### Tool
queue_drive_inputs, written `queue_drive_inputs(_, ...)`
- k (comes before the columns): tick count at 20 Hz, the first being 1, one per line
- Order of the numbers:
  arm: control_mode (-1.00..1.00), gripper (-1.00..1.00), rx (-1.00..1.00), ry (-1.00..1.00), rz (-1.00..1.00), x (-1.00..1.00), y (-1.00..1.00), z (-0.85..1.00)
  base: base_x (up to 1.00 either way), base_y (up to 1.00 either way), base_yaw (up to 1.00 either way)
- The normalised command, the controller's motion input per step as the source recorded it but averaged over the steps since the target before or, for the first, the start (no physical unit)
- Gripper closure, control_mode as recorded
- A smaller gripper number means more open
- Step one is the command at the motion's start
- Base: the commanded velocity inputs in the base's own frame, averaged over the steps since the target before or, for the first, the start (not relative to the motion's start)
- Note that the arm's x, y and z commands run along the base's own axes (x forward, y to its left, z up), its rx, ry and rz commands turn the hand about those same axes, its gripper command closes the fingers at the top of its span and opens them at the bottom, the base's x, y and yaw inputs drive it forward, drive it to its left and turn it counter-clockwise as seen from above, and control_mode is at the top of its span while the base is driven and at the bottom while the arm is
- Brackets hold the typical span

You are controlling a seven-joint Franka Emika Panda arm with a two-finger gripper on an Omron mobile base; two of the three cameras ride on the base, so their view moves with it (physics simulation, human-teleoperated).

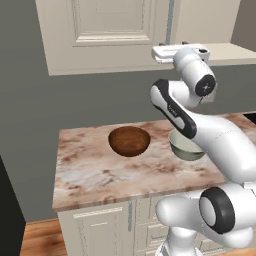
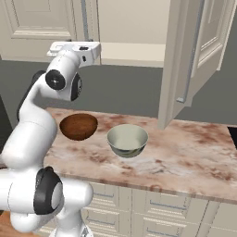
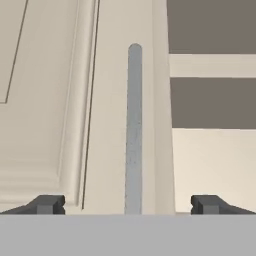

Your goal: Open the cabinet. Pick the bowls from the counter and place them in the cabinet. Then close the cabinet.

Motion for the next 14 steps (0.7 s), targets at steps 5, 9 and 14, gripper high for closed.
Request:
queue_drive_inputs(5, -1.00, -1.00, 0.01, 0.00, 0.00, 0.36, -0.01, 0.16, 0.00, 0.00, 0.00)
queue_drive_inputs(9, -1.00, -1.00, 0.01, 0.00, 0.00, 0.40, 0.00, 0.19, 0.00, 0.00, 0.00)
queue_drive_inputs(14, -1.00, -1.00, 0.01, 0.00, 0.00, 0.38, 0.00, 0.10, 0.00, 0.00, 0.00)
